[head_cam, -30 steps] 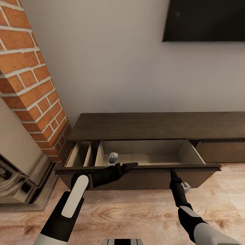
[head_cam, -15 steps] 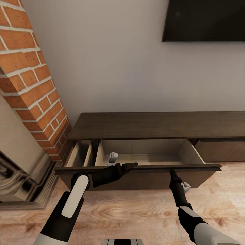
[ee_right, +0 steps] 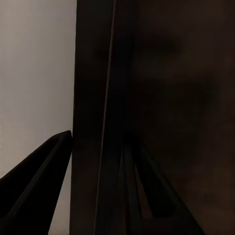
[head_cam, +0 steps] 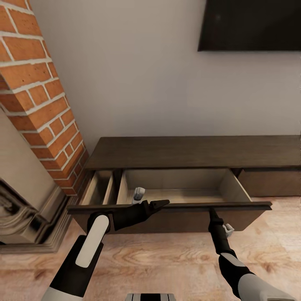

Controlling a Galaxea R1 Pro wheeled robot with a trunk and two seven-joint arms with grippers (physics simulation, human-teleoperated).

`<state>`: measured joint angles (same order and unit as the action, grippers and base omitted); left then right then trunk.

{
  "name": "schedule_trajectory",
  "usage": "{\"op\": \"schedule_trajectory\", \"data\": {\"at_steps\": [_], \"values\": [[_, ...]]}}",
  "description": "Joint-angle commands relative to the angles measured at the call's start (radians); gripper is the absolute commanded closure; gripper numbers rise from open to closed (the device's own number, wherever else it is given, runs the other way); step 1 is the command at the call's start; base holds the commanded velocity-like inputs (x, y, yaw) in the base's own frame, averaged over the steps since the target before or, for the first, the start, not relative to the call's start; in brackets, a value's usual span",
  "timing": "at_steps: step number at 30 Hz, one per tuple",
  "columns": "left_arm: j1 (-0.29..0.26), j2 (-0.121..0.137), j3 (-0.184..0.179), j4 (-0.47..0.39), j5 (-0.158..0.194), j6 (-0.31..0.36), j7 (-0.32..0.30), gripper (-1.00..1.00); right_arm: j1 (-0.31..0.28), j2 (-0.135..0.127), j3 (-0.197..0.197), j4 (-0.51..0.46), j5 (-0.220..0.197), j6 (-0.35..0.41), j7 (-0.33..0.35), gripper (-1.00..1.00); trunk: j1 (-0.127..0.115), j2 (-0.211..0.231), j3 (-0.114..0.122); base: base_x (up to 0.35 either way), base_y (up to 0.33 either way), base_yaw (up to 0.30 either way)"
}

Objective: Place each of the two pumpkins and all three candles from the living room inside a cabinet in the living room (use any cabinet), then make sure every cabinet is closed, and position the cauldron so it is next to a table in the living room.

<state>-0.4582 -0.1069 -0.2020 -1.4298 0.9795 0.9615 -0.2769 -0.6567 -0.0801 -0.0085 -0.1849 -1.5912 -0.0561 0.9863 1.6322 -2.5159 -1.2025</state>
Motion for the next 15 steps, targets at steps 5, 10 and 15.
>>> {"op": "schedule_trajectory", "data": {"at_steps": [5,10,15], "values": [[-0.001,0.000,0.001,0.000,-0.006,0.003,-0.007,-1.00,0.000,0.000,0.017,-0.001,0.007,-0.007,0.005,1.00,-0.001,0.000,-0.001,-0.053,0.000,0.000],[-0.001,0.000,0.001,0.000,-0.007,0.003,-0.007,-1.00,0.000,0.000,0.017,-0.001,0.007,-0.007,0.005,1.00,-0.001,0.000,-0.001,-0.006,0.000,0.000],[-0.001,0.000,0.001,0.000,-0.007,0.003,-0.006,-1.00,0.000,0.000,0.017,-0.001,0.007,-0.007,0.005,1.00,-0.001,0.000,-0.001,-0.001,0.000,0.000]]}}
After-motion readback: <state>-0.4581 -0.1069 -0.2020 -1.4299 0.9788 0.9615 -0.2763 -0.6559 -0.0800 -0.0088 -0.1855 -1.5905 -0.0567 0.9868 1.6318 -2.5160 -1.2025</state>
